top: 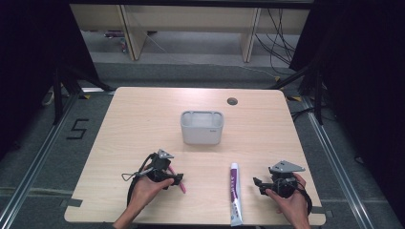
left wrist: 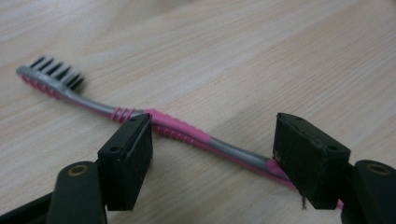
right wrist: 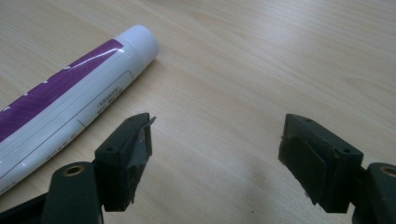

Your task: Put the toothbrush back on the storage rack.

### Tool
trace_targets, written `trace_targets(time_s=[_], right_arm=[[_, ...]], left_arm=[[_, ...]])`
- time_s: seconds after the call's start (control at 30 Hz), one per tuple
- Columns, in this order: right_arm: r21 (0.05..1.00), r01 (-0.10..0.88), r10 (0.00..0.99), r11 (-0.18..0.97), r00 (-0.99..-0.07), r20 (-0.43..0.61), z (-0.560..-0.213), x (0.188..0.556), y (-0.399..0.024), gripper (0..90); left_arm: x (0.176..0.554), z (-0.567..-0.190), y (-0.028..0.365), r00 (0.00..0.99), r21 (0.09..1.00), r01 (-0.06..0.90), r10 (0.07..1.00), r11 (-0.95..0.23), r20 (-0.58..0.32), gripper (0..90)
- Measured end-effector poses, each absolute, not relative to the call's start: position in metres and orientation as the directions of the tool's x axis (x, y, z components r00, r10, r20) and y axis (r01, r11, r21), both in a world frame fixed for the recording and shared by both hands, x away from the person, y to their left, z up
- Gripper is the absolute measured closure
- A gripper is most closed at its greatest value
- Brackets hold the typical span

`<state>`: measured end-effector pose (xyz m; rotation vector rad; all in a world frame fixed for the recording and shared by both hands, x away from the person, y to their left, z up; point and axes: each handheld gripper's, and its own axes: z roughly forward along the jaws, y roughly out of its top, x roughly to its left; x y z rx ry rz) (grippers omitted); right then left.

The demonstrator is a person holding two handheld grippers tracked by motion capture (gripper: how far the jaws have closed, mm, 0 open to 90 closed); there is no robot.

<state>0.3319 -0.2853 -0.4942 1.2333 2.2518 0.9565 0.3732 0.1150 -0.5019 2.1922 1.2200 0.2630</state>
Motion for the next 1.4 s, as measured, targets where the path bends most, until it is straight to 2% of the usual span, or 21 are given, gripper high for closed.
trace_targets(time_s=[0.03,0.1,0.3,0.43,0.57,0.7,0.73,0.8,0.87,1.03,1.13,1.4], right_arm=[[0.731,0.559,0.830,0.392,-0.557,-0.019,-0.496,0.333,-0.286,26.1],[0.734,0.550,0.834,0.399,-0.550,-0.041,-0.495,0.333,-0.286,26.1],[0.725,0.580,0.845,0.372,-0.535,-0.006,-0.495,0.331,-0.284,26.2],[0.733,0.556,0.836,0.391,-0.548,-0.029,-0.494,0.333,-0.286,26.9],[0.733,0.556,0.835,0.392,-0.549,-0.031,-0.494,0.333,-0.286,26.9],[0.743,0.554,0.835,0.374,-0.551,-0.009,-0.495,0.333,-0.285,27.4],[0.732,0.586,0.855,0.348,-0.518,0.008,-0.493,0.330,-0.284,27.5],[0.739,0.556,0.836,0.380,-0.549,-0.017,-0.493,0.333,-0.286,27.5],[0.735,0.566,0.842,0.373,-0.539,-0.012,-0.493,0.332,-0.286,27.5],[0.734,0.572,0.845,0.366,-0.535,-0.005,-0.494,0.332,-0.285,27.5],[0.732,0.579,0.848,0.359,-0.531,0.004,-0.494,0.331,-0.283,27.5],[0.737,0.562,0.840,0.375,-0.543,-0.013,-0.493,0.332,-0.285,27.5]], left_arm=[[0.373,-0.502,0.115,0.546,0.595,0.704,0.831,-0.388,-0.105,28.7],[0.375,-0.503,0.114,0.547,0.596,0.703,0.831,-0.388,-0.105,29.7],[0.376,-0.500,0.112,0.581,0.571,0.689,0.811,-0.446,-0.067,38.0],[0.375,-0.497,0.112,0.613,0.543,0.678,0.789,-0.496,-0.046,41.8],[0.377,-0.493,0.111,0.656,0.495,0.661,0.754,-0.564,-0.017,51.1],[0.377,-0.491,0.111,0.680,0.477,0.648,0.733,-0.594,-0.012,56.5],[0.377,-0.491,0.112,0.681,0.481,0.646,0.733,-0.593,-0.010,58.6],[0.378,-0.491,0.112,0.689,0.474,0.641,0.724,-0.603,-0.010,60.9],[0.377,-0.491,0.112,0.701,0.474,0.632,0.713,-0.613,-0.011,65.4],[0.383,-0.487,0.109,0.733,0.421,0.619,0.680,-0.663,-0.006,69.3],[0.389,-0.484,0.106,0.745,0.376,0.623,0.667,-0.686,-0.019,68.2],[0.400,-0.479,0.097,0.757,0.328,0.623,0.653,-0.710,-0.023,72.5]])
